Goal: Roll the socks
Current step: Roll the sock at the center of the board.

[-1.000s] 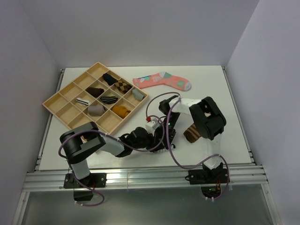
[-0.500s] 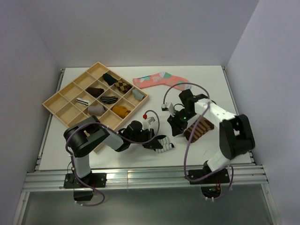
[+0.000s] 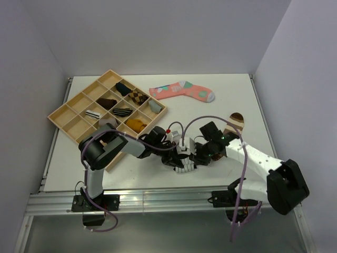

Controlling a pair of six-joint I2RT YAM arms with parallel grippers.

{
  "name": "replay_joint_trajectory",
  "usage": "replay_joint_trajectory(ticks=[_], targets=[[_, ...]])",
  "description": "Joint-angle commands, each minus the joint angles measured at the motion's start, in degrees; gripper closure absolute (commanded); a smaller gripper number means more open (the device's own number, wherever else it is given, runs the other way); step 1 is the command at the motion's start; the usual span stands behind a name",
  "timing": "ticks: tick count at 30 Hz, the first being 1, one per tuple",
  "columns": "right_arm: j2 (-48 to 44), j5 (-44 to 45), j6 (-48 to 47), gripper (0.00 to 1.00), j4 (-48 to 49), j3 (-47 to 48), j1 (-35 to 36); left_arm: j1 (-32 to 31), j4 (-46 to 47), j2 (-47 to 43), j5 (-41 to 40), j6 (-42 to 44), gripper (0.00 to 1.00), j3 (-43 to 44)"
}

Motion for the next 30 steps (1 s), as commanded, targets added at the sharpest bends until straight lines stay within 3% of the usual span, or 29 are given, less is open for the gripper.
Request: replay_joint_trajectory(ticks=[1,7,18,27,30], targets=[[-6.07,3.75,-0.37,0.60,8.24,-4.29,5.02,0.26,-21.60,3.73,-1.98,4.12,1.00,-0.61],[-7.75,3.41,-0.54,0.59,8.16,-5.71,10.22,0.97,-25.41,4.60,-2.33,4.92,1.00,2.56],[-4.41,8.06,2.36,0.59,12.37,-8.08,19.97,1.58,-24.26,4.96,-2.07,4.39,1.00,3.00],[1.21,11.14,3.94,0.60,14.66,-7.38,23.05,2.02,-23.56,4.78,-1.37,4.04,1.00,3.79],[3.59,11.05,5.08,0.73,15.10,-6.60,23.05,2.02,-23.30,4.60,-1.89,3.95,0.98,4.05]])
